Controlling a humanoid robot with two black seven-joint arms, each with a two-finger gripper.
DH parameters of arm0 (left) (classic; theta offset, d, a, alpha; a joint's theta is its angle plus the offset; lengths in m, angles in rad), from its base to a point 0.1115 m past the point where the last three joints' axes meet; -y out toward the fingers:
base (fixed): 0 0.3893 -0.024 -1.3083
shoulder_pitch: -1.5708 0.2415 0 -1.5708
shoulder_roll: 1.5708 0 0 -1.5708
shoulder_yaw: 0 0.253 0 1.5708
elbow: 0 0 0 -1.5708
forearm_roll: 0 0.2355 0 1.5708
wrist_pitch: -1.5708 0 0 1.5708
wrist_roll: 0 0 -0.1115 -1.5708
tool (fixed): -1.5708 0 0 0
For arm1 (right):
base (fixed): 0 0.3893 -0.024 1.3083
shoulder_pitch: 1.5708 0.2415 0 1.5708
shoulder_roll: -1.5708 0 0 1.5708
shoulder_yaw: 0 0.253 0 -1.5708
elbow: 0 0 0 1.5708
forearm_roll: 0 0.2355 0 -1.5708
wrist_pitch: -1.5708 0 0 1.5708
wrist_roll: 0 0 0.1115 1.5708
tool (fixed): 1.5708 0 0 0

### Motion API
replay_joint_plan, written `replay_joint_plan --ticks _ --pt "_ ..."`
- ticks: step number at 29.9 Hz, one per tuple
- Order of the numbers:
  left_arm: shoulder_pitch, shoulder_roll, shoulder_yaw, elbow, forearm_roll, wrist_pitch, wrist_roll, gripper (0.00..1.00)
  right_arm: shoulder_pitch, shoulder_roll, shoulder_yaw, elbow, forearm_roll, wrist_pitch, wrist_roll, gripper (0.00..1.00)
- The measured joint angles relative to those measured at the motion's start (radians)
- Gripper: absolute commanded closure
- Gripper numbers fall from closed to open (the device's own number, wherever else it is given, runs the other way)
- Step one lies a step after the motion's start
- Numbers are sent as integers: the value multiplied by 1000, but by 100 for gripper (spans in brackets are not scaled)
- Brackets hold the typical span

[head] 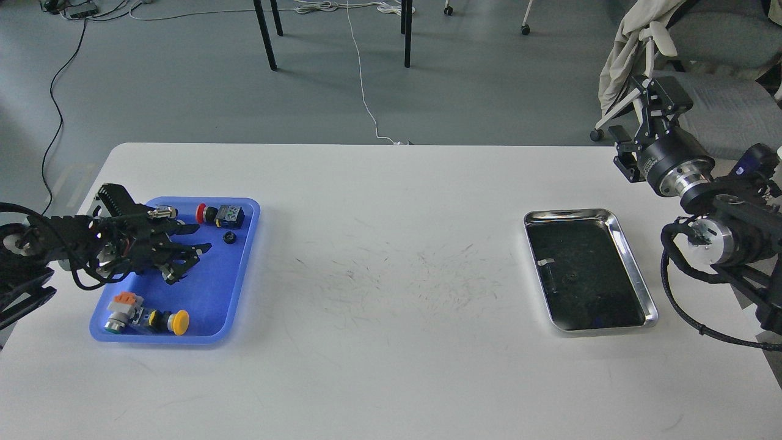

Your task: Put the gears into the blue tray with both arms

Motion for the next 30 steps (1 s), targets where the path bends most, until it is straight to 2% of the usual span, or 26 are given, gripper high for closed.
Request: replay_joint_plan --ticks 9,21,30 --pt "-4 11 -3 0 -73 -1 0 44 -2 2 2 0 0 -1 0 2" --pt "-57 113 -16 -6 -375 -13 0 27 -1 -11 3 3 0 -2 -1 2" --pt "-75 134 -18 -7 -662 -15 0 16 0 -31 2 29 -2 -1 -2 2"
